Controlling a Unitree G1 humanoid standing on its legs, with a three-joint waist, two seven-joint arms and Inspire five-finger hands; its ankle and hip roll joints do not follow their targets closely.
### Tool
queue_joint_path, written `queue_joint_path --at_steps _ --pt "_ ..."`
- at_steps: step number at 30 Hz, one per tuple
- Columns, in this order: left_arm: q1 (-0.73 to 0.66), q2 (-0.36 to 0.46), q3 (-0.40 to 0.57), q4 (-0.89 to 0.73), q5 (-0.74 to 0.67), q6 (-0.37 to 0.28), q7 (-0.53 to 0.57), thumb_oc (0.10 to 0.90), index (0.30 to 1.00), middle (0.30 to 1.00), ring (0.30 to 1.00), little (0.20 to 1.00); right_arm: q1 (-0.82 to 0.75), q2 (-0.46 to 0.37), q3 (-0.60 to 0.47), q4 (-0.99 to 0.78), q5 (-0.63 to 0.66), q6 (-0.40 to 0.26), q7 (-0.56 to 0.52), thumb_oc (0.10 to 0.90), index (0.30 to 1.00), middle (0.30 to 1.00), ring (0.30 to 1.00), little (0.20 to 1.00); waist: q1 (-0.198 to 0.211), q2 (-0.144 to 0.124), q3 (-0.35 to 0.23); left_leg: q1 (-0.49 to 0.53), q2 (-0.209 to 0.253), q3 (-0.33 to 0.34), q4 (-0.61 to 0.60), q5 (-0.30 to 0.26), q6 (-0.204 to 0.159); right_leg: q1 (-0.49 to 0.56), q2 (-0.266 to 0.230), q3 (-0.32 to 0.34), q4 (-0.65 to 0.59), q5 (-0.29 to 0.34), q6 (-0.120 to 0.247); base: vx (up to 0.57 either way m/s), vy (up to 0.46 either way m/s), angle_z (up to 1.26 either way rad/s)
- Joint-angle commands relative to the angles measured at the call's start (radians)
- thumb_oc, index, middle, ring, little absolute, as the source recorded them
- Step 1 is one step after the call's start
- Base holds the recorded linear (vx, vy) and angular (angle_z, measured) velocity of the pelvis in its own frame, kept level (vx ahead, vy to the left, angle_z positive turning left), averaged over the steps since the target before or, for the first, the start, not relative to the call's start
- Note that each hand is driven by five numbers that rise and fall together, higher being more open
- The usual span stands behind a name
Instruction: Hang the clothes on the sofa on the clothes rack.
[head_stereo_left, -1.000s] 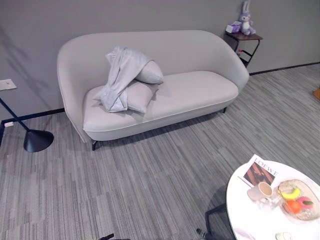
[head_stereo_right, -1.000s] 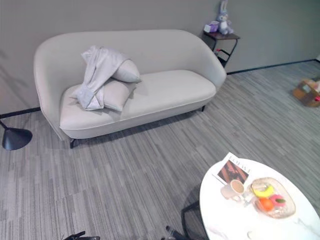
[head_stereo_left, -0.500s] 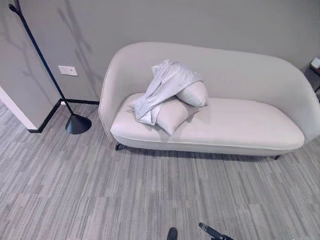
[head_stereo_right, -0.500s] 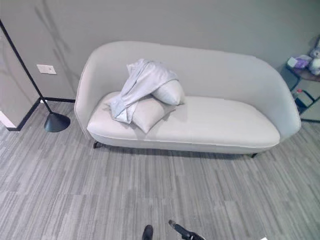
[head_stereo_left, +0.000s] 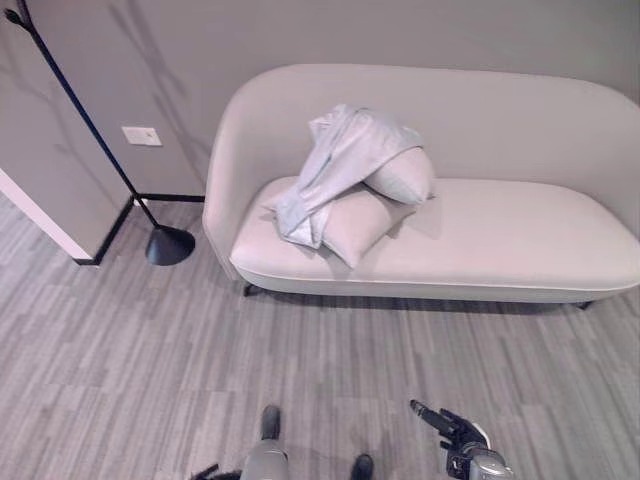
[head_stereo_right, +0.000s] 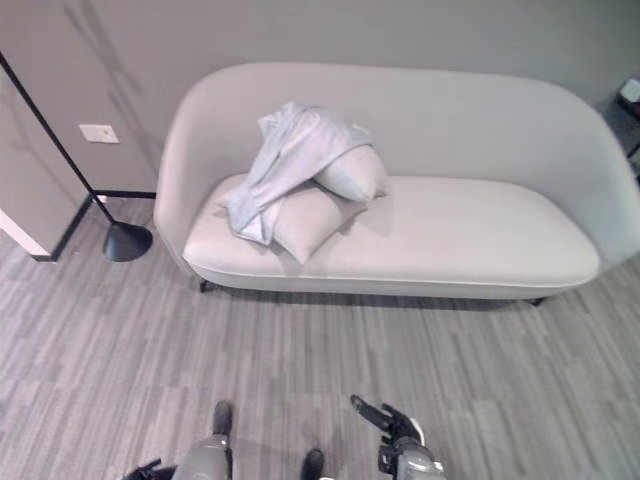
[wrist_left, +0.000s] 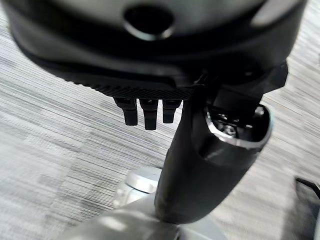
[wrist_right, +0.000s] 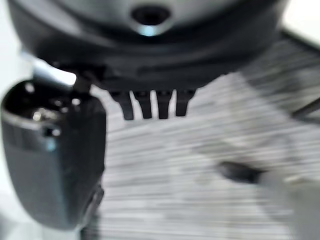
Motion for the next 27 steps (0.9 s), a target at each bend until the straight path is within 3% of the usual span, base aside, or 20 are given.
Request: queue_joint_path --at_steps 1,3,7,9,11,12,15,16,17,19,22,25,27 --pt "0.043 -0.017 0.005 0.004 -0.091 -0.021 0.023 0.800 0.900 0.900 0.900 0.900 -0.020 -0.020 -0.057 -0.123 -0.007 -0.078 -0.080 0.800 0.900 0.900 0.900 0.900 0.021 -0.035 -0.033 -0.004 -0.026 -0.016 -0.036 0.137 0.067 0.130 -0.027 0.055 0.015 -0.124 0.108 0.49 0.441 -0.19" --pt "0.056 -0.020 0.048 0.025 -0.138 -0.014 0.040 0.800 0.900 0.900 0.900 0.900 0.010 0.006 -0.081 -0.166 -0.016 -0.082 -0.099 0.800 0.900 0.900 0.900 0.900 0.021 -0.032 -0.059 0.029 -0.033 -0.010 -0.024 0.172 0.078 0.155 -0.055 0.066 0.028 -0.135 0.126 0.39 0.349 -0.15" --pt "0.056 0.003 0.016 0.004 -0.045 -0.026 0.073 0.800 0.900 0.900 0.900 0.900 0.030 0.043 -0.100 -0.239 -0.049 -0.087 -0.155 0.800 0.900 0.900 0.900 0.900 0.013 -0.058 -0.087 0.069 -0.083 0.027 0.008 0.123 0.119 0.125 -0.136 0.088 0.118 -0.117 0.163 0.26 0.327 -0.20" --pt "0.052 0.008 0.002 -0.004 -0.020 -0.024 0.078 0.800 0.900 0.900 0.900 0.900 0.024 0.045 -0.100 -0.247 -0.060 -0.088 -0.170 0.800 0.900 0.900 0.900 0.900 0.009 -0.061 -0.091 0.077 -0.095 0.036 0.008 0.111 0.129 0.109 -0.151 0.094 0.151 -0.101 0.172 0.17 0.284 -0.14" --pt "0.044 0.022 -0.059 -0.045 0.068 -0.026 0.096 0.800 0.900 0.900 0.900 0.900 0.037 0.053 -0.112 -0.338 -0.103 -0.101 -0.223 0.800 0.900 0.900 0.900 0.900 -0.016 -0.058 -0.086 0.134 -0.137 0.057 -0.012 0.067 0.171 0.023 -0.184 0.116 0.326 -0.022 0.189 0.22 0.486 -0.35" --pt "0.039 0.026 -0.097 -0.061 0.133 -0.017 0.095 0.800 0.900 0.900 0.900 0.900 0.032 0.048 -0.134 -0.419 -0.128 -0.119 -0.275 0.800 0.900 0.900 0.900 0.900 -0.043 -0.035 -0.056 0.194 -0.159 0.083 -0.023 0.028 0.211 -0.072 -0.218 0.095 0.556 0.093 0.189 0.16 0.418 -0.46" --pt "0.035 0.029 -0.101 -0.063 0.135 -0.015 0.097 0.800 0.900 0.900 0.900 0.900 0.033 0.046 -0.138 -0.471 -0.149 -0.128 -0.297 0.800 0.900 0.900 0.900 0.900 -0.057 -0.013 -0.042 0.239 -0.153 0.101 -0.036 0.002 0.223 -0.134 -0.238 0.049 0.654 0.108 0.183 0.20 0.292 -0.07" --pt "0.030 0.026 -0.093 -0.069 0.141 -0.018 0.100 0.800 0.900 0.900 0.900 0.900 0.037 0.032 -0.161 -0.535 -0.157 -0.140 -0.329 0.800 0.900 0.900 0.900 0.900 -0.076 -0.013 -0.021 0.291 -0.164 0.113 -0.036 -0.037 0.221 -0.186 -0.242 -0.021 0.605 0.038 0.169 0.27 0.178 -0.02" --pt "0.030 0.026 -0.093 -0.069 0.141 -0.018 0.100 0.800 0.900 0.900 0.900 0.900 0.038 0.032 -0.161 -0.535 -0.157 -0.140 -0.329 0.800 0.900 0.900 0.900 0.900 -0.077 -0.012 -0.019 0.293 -0.163 0.112 -0.036 -0.038 0.221 -0.183 -0.241 -0.023 0.604 0.038 0.169 0.26 0.066 -0.27" --pt "0.024 0.016 -0.104 -0.071 0.166 -0.021 0.101 0.800 0.900 0.900 0.900 0.900 0.019 0.015 -0.191 -0.565 -0.166 -0.146 -0.357 0.800 0.900 0.900 0.900 0.900 -0.084 -0.008 -0.008 0.315 -0.152 0.113 -0.036 -0.054 0.206 -0.195 -0.239 -0.048 0.463 0.013 0.168 0.15 -0.103 -0.20" --pt "0.003 0.005 -0.121 -0.064 0.199 -0.022 0.109 0.800 0.900 0.900 0.900 0.900 -0.008 -0.004 -0.230 -0.588 -0.171 -0.152 -0.390 0.800 0.900 0.900 0.900 0.900 -0.093 -0.020 0.001 0.336 -0.140 0.096 -0.036 -0.070 0.179 -0.204 -0.250 -0.003 0.228 0.071 0.197 0.17 -0.187 0.00" --pt "-0.003 0.000 -0.137 -0.061 0.229 -0.024 0.108 0.800 0.900 0.900 0.900 0.900 -0.025 -0.018 -0.258 -0.591 -0.156 -0.158 -0.389 0.800 0.900 0.900 0.900 0.900 -0.105 -0.030 -0.002 0.372 -0.126 0.072 -0.036 -0.099 0.158 -0.223 -0.290 0.101 0.124 0.160 0.229 0.23 -0.207 0.49" --pt "-0.003 0.003 -0.136 -0.060 0.244 -0.026 0.096 0.800 0.900 0.900 0.900 0.900 -0.022 -0.037 -0.259 -0.583 -0.161 -0.155 -0.369 0.800 0.900 0.900 0.900 0.900 -0.104 -0.044 -0.009 0.398 -0.116 0.064 -0.036 -0.113 0.142 -0.220 -0.297 0.130 0.116 0.185 0.241 0.27 -0.220 -0.10"
